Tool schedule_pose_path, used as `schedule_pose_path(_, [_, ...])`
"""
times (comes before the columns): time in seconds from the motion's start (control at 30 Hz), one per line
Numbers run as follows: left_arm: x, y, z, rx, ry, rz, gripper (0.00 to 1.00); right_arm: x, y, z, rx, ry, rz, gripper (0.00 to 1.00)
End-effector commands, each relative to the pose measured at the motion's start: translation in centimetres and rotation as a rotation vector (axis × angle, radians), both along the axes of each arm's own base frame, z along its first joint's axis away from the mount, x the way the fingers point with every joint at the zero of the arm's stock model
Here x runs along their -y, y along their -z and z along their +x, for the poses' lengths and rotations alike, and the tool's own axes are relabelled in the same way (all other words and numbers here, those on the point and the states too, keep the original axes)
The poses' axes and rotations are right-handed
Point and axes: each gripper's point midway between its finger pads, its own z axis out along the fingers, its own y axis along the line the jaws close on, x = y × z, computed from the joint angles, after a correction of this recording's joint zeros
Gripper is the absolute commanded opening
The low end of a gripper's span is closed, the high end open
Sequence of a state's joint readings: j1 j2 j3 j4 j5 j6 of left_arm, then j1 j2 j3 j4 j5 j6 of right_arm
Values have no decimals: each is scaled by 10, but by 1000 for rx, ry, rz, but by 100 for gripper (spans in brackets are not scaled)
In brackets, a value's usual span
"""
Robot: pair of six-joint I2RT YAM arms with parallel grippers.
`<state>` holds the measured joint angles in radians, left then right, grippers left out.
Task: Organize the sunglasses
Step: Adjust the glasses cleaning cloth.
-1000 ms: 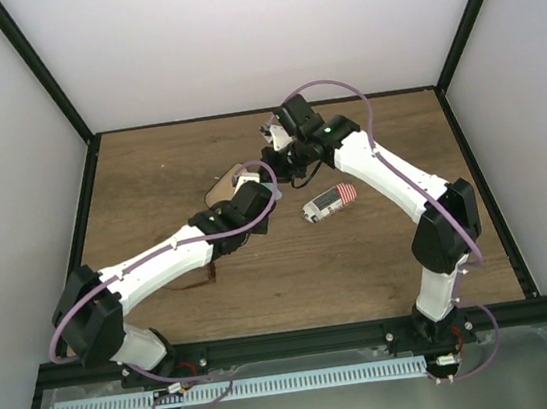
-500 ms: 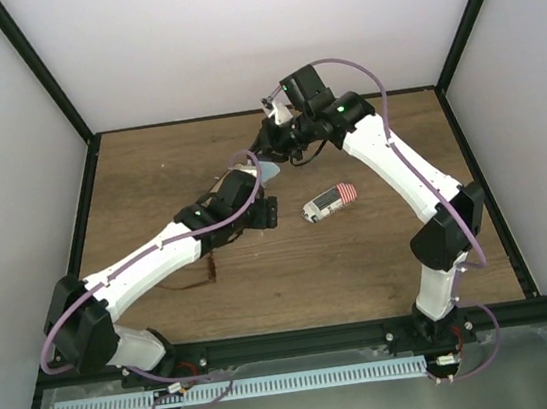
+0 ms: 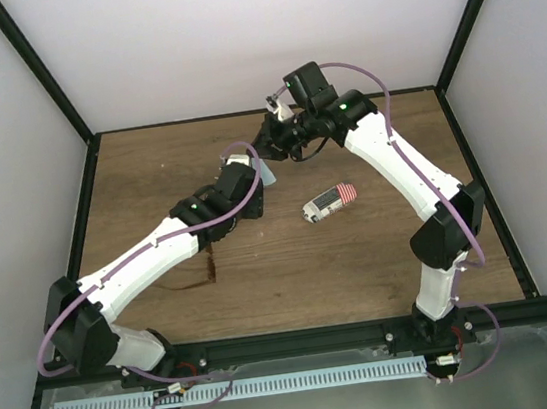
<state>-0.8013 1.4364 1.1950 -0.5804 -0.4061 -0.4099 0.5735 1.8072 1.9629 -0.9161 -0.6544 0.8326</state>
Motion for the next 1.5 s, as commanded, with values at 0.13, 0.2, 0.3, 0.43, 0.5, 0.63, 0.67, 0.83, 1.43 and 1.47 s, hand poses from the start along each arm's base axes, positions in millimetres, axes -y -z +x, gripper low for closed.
schedule_pose_path(0.13, [-11,-22,19,125,-38,87,24,0,-19,-21,-19,-40,47,2])
schedule_pose_path(0.2, [-10,-24,19,130,-20,98,6,0,-20,-22,-18,-41,54,2])
schedule_pose_path(0.3, [-11,-26,17,135,-11,106,4,1,-19,-21,-10,-34,50,2])
schedule_pose_path(0.43, [-15,-38,15,149,9,72,4,4,-14,-22,-6,-33,34,2])
schedule_pose_path(0.5, [-16,-44,15,142,24,33,4,6,-9,-23,-6,-33,24,2])
schedule_pose_path(0.63, [-19,-54,18,131,55,-4,4,9,3,-29,-18,-36,15,3])
schedule_pose_path(0.67, [-18,-57,19,129,68,-19,4,9,8,-31,-32,-40,17,3])
schedule_pose_path(0.83, [-15,-60,17,103,132,-52,4,9,3,-35,-30,-43,48,3])
schedule_pose_path(1.43, [-9,-50,-16,47,189,-317,83,10,-12,-27,-55,3,109,3])
schedule_pose_path(1.47, [-13,-49,-17,55,174,-319,84,9,-11,-26,-59,8,108,3])
